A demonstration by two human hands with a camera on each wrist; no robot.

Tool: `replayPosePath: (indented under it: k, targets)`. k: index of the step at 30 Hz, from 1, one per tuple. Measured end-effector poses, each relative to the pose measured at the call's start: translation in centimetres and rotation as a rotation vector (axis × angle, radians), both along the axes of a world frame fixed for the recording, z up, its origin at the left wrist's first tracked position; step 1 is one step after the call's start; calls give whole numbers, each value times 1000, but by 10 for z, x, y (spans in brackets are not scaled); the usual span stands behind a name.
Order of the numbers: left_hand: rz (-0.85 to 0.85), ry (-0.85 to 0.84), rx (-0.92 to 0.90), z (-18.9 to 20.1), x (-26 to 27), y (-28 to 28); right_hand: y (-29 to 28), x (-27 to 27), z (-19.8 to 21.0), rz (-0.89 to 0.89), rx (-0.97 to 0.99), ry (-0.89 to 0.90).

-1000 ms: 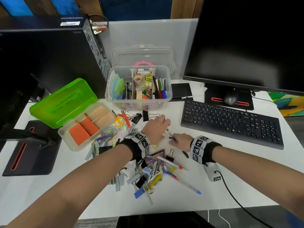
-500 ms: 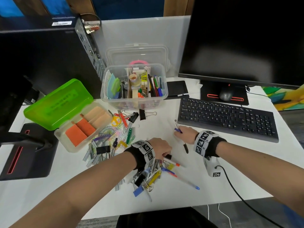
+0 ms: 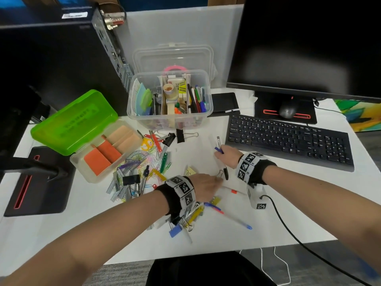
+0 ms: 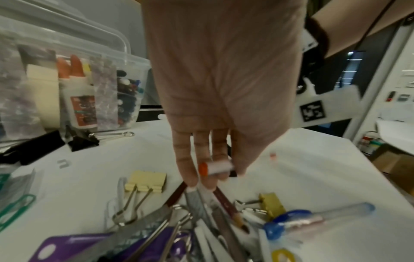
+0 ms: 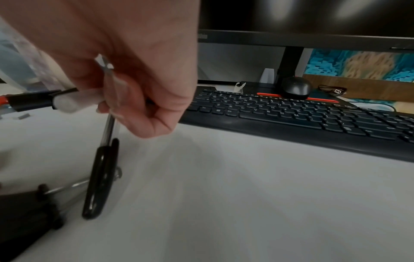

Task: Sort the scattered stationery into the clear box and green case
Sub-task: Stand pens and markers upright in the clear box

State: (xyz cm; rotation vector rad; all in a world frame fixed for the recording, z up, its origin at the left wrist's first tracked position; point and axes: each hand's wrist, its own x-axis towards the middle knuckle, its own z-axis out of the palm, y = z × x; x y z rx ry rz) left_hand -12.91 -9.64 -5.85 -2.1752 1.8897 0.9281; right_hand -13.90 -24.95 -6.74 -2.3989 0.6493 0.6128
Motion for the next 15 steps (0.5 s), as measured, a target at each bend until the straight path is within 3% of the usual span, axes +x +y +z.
replayPosePath:
  k: [3,9,15]
  targets:
    - [18,28,-58,-1,-19,5,-3,0,1,3,-4,0]
    - [-215,-78,-22,-22,-36,1,-9,1,1,-6,5,18]
    - [-88,-29,-56,-12,-28,-9,-15,8,14,-1,16,-1]
